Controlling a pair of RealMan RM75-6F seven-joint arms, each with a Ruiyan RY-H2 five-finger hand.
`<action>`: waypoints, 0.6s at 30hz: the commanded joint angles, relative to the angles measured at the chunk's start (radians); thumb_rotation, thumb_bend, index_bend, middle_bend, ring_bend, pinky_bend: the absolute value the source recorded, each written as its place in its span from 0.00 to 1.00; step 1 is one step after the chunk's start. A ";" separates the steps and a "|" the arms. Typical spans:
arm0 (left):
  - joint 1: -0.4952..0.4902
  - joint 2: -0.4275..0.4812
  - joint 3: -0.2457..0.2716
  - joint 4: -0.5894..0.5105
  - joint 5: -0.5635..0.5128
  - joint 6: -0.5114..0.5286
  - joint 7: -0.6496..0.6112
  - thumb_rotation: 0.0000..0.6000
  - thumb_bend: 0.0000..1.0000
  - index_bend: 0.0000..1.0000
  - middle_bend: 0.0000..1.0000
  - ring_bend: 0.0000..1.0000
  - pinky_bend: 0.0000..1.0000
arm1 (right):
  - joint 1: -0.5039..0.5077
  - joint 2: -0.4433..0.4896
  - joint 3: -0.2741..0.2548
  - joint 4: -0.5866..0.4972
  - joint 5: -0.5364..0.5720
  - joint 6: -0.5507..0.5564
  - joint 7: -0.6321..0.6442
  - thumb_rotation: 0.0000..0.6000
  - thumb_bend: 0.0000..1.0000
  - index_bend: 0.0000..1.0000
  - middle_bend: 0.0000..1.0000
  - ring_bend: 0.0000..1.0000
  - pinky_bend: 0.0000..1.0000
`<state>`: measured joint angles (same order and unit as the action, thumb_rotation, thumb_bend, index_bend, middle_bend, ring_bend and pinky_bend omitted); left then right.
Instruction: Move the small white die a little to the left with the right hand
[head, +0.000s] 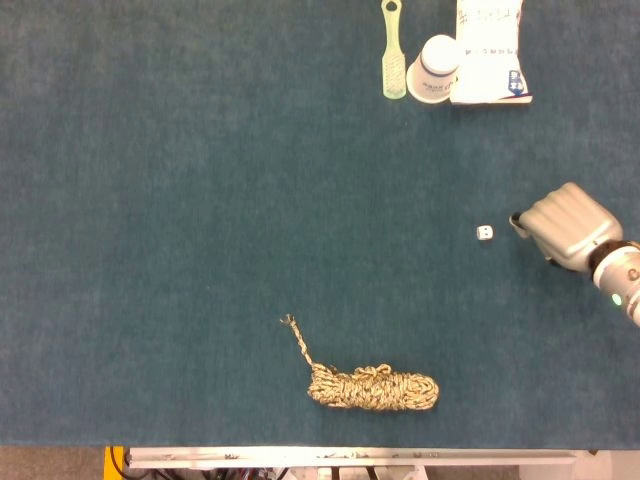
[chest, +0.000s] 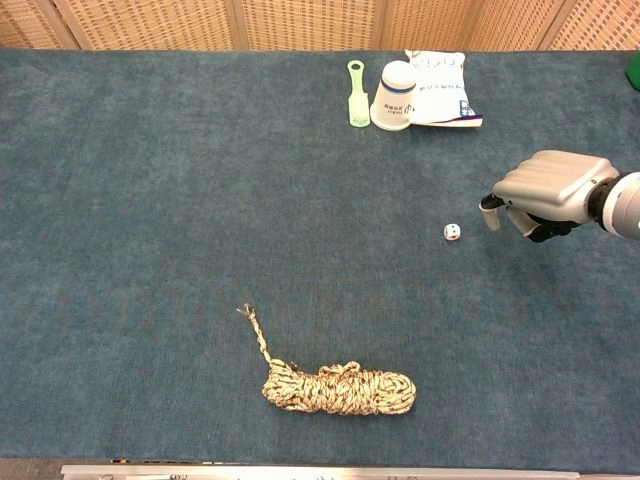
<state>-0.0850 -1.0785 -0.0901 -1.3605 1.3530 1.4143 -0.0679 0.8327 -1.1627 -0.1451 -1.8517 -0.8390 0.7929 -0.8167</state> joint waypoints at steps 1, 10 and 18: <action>0.006 0.002 0.002 0.019 0.004 0.004 -0.019 1.00 0.27 0.36 0.33 0.27 0.41 | 0.012 -0.014 -0.004 0.003 0.017 0.010 -0.010 1.00 1.00 0.39 0.95 0.95 1.00; 0.015 -0.001 0.007 0.063 0.006 -0.003 -0.061 1.00 0.27 0.36 0.33 0.27 0.41 | 0.044 -0.054 -0.012 0.023 0.064 0.026 -0.021 1.00 1.00 0.39 0.95 0.95 1.00; 0.021 -0.009 0.006 0.092 0.003 -0.008 -0.094 1.00 0.27 0.37 0.33 0.27 0.41 | 0.067 -0.074 -0.020 0.036 0.084 0.025 -0.015 1.00 1.00 0.39 0.95 0.95 1.00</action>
<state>-0.0651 -1.0861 -0.0842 -1.2717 1.3562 1.4073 -0.1597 0.8987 -1.2351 -0.1644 -1.8170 -0.7559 0.8175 -0.8328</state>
